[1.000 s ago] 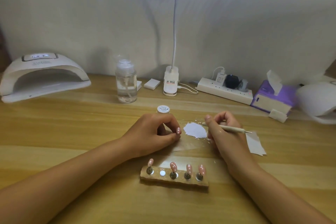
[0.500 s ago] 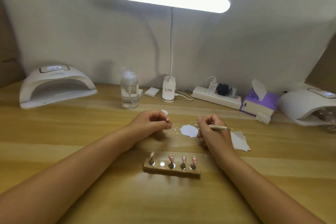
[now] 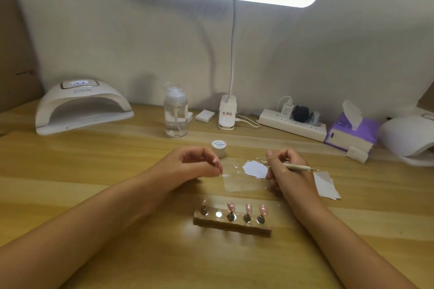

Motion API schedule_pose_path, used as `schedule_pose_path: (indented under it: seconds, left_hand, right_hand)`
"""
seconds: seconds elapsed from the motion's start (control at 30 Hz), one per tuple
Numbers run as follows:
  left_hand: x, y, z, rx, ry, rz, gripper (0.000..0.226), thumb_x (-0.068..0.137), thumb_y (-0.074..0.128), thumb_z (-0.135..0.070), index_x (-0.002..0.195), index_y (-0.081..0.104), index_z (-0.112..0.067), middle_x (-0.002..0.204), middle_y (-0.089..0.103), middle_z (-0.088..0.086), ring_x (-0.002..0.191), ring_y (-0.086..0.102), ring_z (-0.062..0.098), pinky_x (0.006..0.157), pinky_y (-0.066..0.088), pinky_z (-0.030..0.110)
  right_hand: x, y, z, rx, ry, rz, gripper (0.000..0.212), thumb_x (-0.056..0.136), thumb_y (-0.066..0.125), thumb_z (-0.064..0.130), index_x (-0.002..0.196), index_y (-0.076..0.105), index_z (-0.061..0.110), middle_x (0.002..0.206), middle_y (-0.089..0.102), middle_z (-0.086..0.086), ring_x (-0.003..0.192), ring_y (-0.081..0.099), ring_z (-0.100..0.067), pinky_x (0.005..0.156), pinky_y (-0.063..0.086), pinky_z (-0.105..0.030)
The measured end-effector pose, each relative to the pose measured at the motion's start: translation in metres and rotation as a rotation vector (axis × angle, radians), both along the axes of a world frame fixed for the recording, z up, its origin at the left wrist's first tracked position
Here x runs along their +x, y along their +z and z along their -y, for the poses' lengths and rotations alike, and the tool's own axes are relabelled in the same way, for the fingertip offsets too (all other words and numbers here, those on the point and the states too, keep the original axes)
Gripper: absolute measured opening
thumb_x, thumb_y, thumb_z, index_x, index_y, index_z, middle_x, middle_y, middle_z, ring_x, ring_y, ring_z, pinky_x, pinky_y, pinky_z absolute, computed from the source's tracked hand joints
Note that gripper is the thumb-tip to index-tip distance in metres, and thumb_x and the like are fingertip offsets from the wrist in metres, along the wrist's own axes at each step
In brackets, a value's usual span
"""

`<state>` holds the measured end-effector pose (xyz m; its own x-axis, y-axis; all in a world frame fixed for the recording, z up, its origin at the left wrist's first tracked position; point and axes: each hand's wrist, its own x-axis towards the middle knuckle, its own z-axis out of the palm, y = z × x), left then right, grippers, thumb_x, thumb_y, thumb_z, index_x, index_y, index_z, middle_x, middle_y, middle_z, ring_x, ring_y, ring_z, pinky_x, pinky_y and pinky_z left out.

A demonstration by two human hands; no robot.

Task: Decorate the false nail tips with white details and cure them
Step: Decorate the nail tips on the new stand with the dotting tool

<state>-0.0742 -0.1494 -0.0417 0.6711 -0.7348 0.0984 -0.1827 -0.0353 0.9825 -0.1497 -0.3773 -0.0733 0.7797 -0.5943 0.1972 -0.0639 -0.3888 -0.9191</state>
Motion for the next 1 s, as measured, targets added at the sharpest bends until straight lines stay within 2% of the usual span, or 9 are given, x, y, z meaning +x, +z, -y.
schedule_pose_path:
  seconds: [0.07, 0.13, 0.2, 0.4, 0.6, 0.7, 0.83, 0.93, 1.0]
  left_hand:
    - [-0.006, 0.014, -0.010, 0.116, -0.086, 0.117, 0.009, 0.081, 0.075, -0.018, 0.081, 0.071, -0.026, 0.092, 0.074, -0.003, 0.088, 0.068, 0.007, 0.079, 0.052, 0.015]
    - [-0.008, 0.025, -0.016, 0.251, -0.121, 0.264, 0.013, 0.084, 0.076, -0.016, 0.082, 0.072, -0.029, 0.090, 0.073, -0.008, 0.086, 0.067, 0.003, 0.078, 0.050, 0.012]
    - [-0.011, 0.030, -0.017, 0.346, -0.157, 0.333, 0.014, 0.085, 0.075, -0.016, 0.083, 0.072, -0.029, 0.087, 0.072, -0.014, 0.086, 0.064, -0.001, 0.077, 0.048, 0.010]
    - [-0.014, 0.023, -0.012, 0.402, -0.155, 0.386, 0.011, 0.085, 0.072, -0.015, 0.089, 0.072, -0.025, 0.092, 0.072, -0.013, 0.093, 0.062, 0.004, 0.087, 0.054, 0.030]
    - [-0.018, 0.016, -0.010, 0.421, -0.204, 0.402, 0.010, 0.084, 0.076, -0.020, 0.087, 0.071, -0.029, 0.090, 0.069, -0.018, 0.088, 0.061, 0.000, 0.082, 0.051, 0.020]
    - [-0.019, 0.013, -0.009, 0.447, -0.238, 0.366, 0.008, 0.086, 0.075, -0.020, 0.087, 0.070, -0.026, 0.085, 0.067, -0.019, 0.080, 0.059, -0.002, 0.076, 0.048, 0.017]
    - [-0.018, 0.012, -0.009, 0.473, -0.245, 0.379, 0.009, 0.085, 0.075, -0.023, 0.086, 0.068, -0.028, 0.085, 0.065, -0.019, 0.077, 0.057, -0.002, 0.074, 0.047, 0.016]
    - [-0.013, 0.014, -0.014, 0.558, -0.270, 0.425, 0.015, 0.083, 0.076, -0.033, 0.093, 0.065, -0.038, 0.090, 0.064, -0.017, 0.085, 0.059, 0.005, 0.081, 0.053, 0.032]
    - [-0.009, 0.015, -0.017, 0.619, -0.273, 0.433, 0.019, 0.081, 0.076, -0.038, 0.095, 0.063, -0.042, 0.091, 0.064, -0.014, 0.087, 0.060, 0.008, 0.084, 0.053, 0.040]
  right_hand:
    - [-0.001, 0.000, 0.000, 0.001, 0.019, 0.004, 0.029, 0.095, 0.060, 0.041, 0.084, 0.058, 0.014, 0.061, 0.068, 0.001, 0.057, 0.059, -0.016, 0.072, 0.055, -0.051]
    - [-0.001, 0.001, -0.001, 0.000, 0.029, 0.009, 0.028, 0.095, 0.060, 0.039, 0.084, 0.059, 0.013, 0.062, 0.068, 0.000, 0.059, 0.060, -0.017, 0.072, 0.055, -0.052]
    - [-0.001, 0.001, -0.002, -0.017, 0.032, 0.008, 0.027, 0.095, 0.060, 0.037, 0.084, 0.059, 0.013, 0.062, 0.068, 0.000, 0.060, 0.060, -0.018, 0.073, 0.054, -0.052]
    - [-0.002, 0.001, -0.003, -0.001, 0.043, 0.015, 0.028, 0.094, 0.060, 0.036, 0.084, 0.058, 0.010, 0.060, 0.067, -0.001, 0.052, 0.057, -0.010, 0.065, 0.051, -0.043]
    - [-0.001, 0.000, -0.001, -0.004, 0.038, 0.022, 0.024, 0.094, 0.062, 0.040, 0.088, 0.058, 0.017, 0.059, 0.067, 0.001, 0.055, 0.058, -0.012, 0.064, 0.049, -0.042]
    - [-0.003, -0.001, 0.000, 0.012, 0.025, 0.055, 0.021, 0.092, 0.064, 0.042, 0.090, 0.059, 0.023, 0.056, 0.064, 0.000, 0.053, 0.055, -0.008, 0.059, 0.041, -0.033]
    - [-0.006, 0.003, -0.004, -0.059, 0.049, 0.145, 0.013, 0.092, 0.069, 0.028, 0.098, 0.062, 0.018, 0.072, 0.071, 0.000, 0.056, 0.061, -0.001, 0.055, 0.048, -0.023]
    - [-0.005, 0.004, -0.006, -0.110, 0.046, 0.183, 0.013, 0.098, 0.059, 0.017, 0.109, 0.061, 0.024, 0.095, 0.072, 0.007, 0.056, 0.063, -0.009, 0.058, 0.052, -0.028]
    - [-0.005, 0.004, -0.006, -0.085, 0.033, 0.234, 0.018, 0.103, 0.049, 0.014, 0.110, 0.060, 0.027, 0.099, 0.072, 0.005, 0.054, 0.063, -0.012, 0.053, 0.051, -0.028]
